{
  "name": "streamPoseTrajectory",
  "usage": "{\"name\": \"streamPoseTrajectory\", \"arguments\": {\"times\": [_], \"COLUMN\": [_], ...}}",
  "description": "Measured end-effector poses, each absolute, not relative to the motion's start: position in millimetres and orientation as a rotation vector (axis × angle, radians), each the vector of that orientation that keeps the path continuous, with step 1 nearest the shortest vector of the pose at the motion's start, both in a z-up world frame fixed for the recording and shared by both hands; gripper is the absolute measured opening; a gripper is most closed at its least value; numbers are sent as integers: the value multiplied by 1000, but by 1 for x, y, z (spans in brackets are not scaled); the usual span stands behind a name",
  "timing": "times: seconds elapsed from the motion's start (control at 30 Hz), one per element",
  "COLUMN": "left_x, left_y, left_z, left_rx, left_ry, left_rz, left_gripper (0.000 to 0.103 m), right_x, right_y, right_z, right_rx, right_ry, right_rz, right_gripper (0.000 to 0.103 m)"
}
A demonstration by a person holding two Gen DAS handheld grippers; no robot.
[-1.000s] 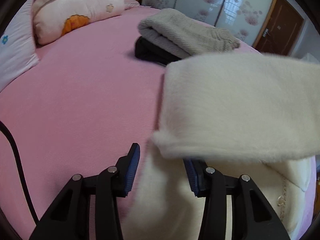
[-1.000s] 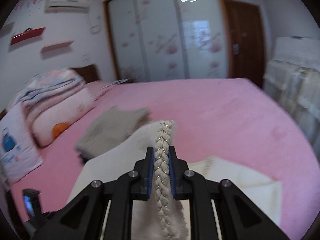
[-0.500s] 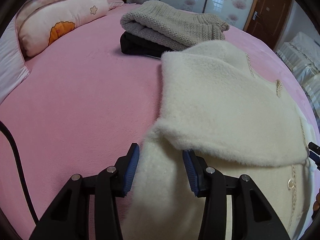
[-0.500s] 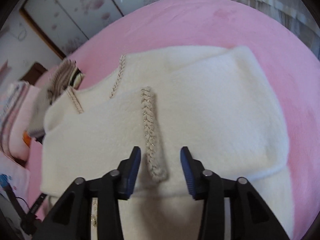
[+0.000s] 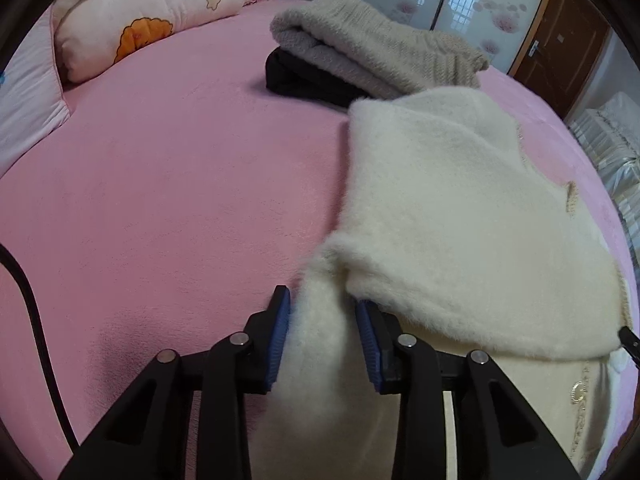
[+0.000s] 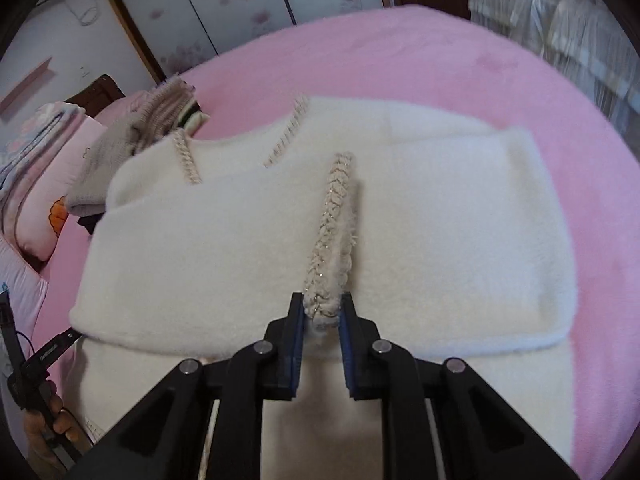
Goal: Fold large clothes
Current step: 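Release the folded side onto the cardigan and open both grippers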
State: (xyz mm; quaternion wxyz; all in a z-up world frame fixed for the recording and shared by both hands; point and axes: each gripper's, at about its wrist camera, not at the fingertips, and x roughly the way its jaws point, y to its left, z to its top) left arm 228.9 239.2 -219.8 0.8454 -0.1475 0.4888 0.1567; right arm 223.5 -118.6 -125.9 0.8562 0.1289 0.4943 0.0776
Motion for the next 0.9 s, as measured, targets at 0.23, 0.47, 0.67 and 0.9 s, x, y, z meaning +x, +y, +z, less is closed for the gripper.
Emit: {"name": "streamPoseTrajectory", "arguments": {"times": [0.23, 0.47, 0.67, 0.9], "left_x": [220, 207, 268, 330], "left_y": [236, 203, 164, 154], "left_z": [-202, -136, -151, -211], "left_rx": [-204, -119, -165, -143], "left_ry": [1081, 923, 888, 1007], "left_rz": [243, 116, 52, 91], "left_gripper": [34, 54, 54, 54], "right_x": [219, 224, 258, 293], "right_y": [-108, -42, 41, 11], "right_z": [-126, -87, -98, -139], "right_rx": [188, 140, 95, 67], "right_ry": [1082, 939, 903, 964], "right_rz": [77, 250, 389, 295], "right_gripper": [27, 30, 30, 1]}}
